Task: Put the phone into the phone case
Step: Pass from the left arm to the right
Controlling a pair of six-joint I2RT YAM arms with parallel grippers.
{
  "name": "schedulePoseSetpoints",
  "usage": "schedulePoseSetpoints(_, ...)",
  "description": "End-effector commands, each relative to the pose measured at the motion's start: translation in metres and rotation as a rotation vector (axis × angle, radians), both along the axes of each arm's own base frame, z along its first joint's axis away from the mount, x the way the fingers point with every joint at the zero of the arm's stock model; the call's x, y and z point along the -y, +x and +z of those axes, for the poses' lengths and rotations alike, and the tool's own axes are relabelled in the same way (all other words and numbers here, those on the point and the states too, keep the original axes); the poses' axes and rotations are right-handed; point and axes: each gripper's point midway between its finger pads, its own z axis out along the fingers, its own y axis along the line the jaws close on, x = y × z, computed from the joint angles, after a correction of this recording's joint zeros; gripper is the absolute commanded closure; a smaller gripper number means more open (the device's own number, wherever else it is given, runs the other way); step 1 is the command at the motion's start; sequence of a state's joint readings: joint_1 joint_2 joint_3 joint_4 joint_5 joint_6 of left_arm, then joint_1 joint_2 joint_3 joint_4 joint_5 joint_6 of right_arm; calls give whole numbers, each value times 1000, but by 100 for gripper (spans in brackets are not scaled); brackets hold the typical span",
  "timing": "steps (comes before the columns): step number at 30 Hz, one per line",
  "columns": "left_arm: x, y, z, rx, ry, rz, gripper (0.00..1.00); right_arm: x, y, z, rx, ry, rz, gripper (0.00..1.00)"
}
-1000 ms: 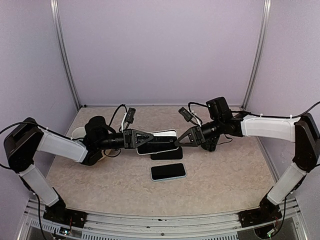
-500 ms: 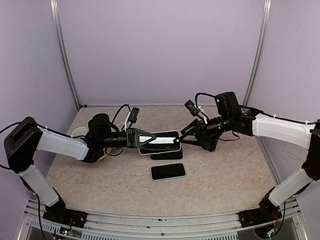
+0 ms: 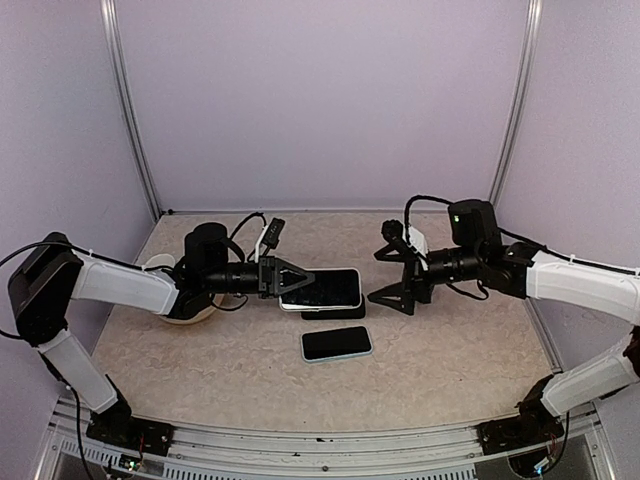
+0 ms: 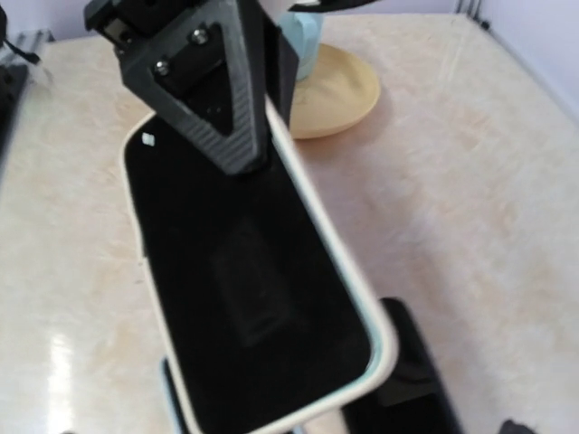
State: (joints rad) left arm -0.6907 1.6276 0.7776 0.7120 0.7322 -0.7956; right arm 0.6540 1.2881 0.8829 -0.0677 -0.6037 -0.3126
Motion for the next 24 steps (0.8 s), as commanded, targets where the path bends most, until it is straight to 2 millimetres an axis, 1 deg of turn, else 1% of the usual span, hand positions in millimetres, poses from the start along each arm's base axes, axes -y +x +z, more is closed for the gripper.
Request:
schedulePoseSetpoints(1, 7, -4, 42, 87, -77, -39, 100, -1, 6, 9, 172, -37, -4, 0)
schedulePoseSetpoints(7, 10, -4, 35, 57, -68, -46, 100, -13, -3, 7, 219, -74, 78, 0)
schedulePoseSetpoints(16, 15, -4, 30, 28, -60, -49, 100, -40, -1, -19, 285, -243, 78, 0)
schedulePoseSetpoints(17, 15, -3, 28, 22, -56, -44, 100, -45, -3, -22, 294, -259, 84, 0)
schedulePoseSetpoints(20, 15, -1, 28, 13, -54, -30, 100, -55, -7, -26, 345, -300, 82, 0)
schedulePoseSetpoints(24, 17, -1, 28, 10, -56, -31, 100, -68, -7, -29, 396, -333, 69, 0)
